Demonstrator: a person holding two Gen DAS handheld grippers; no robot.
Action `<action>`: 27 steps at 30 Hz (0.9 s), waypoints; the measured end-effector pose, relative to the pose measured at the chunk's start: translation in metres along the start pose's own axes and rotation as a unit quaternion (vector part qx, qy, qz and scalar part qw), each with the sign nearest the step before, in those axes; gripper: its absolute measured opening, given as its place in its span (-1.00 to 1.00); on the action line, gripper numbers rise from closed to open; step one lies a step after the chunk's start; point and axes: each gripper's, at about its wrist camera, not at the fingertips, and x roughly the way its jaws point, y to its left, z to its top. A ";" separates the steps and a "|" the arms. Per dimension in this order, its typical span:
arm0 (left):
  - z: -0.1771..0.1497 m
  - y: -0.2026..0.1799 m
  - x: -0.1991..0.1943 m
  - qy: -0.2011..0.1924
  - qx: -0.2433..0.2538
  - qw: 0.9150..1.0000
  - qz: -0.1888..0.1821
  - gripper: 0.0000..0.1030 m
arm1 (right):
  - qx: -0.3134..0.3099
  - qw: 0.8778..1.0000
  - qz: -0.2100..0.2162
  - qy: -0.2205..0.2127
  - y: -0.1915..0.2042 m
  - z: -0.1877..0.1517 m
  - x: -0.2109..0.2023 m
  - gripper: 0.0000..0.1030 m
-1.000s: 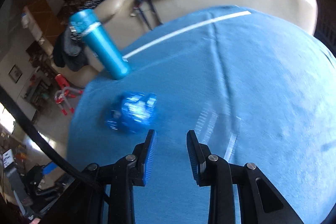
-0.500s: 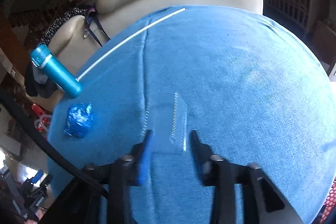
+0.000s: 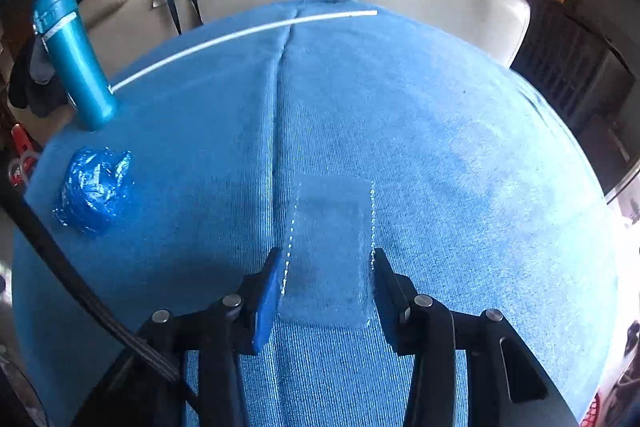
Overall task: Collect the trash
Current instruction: 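Lower the left tool onto the blue bag while the right tool straddles the clear tray, then close the left tool on the blue bag while the right tool grips the clear tray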
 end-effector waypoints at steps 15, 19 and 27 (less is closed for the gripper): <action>0.083 -0.074 0.084 0.055 0.046 0.990 -0.121 0.45 | 0.034 0.996 0.073 -0.028 -0.033 -0.055 -0.076 -0.13; 0.082 -0.079 0.100 0.070 0.064 0.990 -0.104 0.45 | 0.040 0.995 0.086 -0.038 -0.039 -0.070 -0.092 -0.13; 0.074 -0.083 0.096 0.052 0.069 0.993 -0.083 0.02 | 0.046 0.992 0.114 -0.036 -0.040 -0.079 -0.091 -0.13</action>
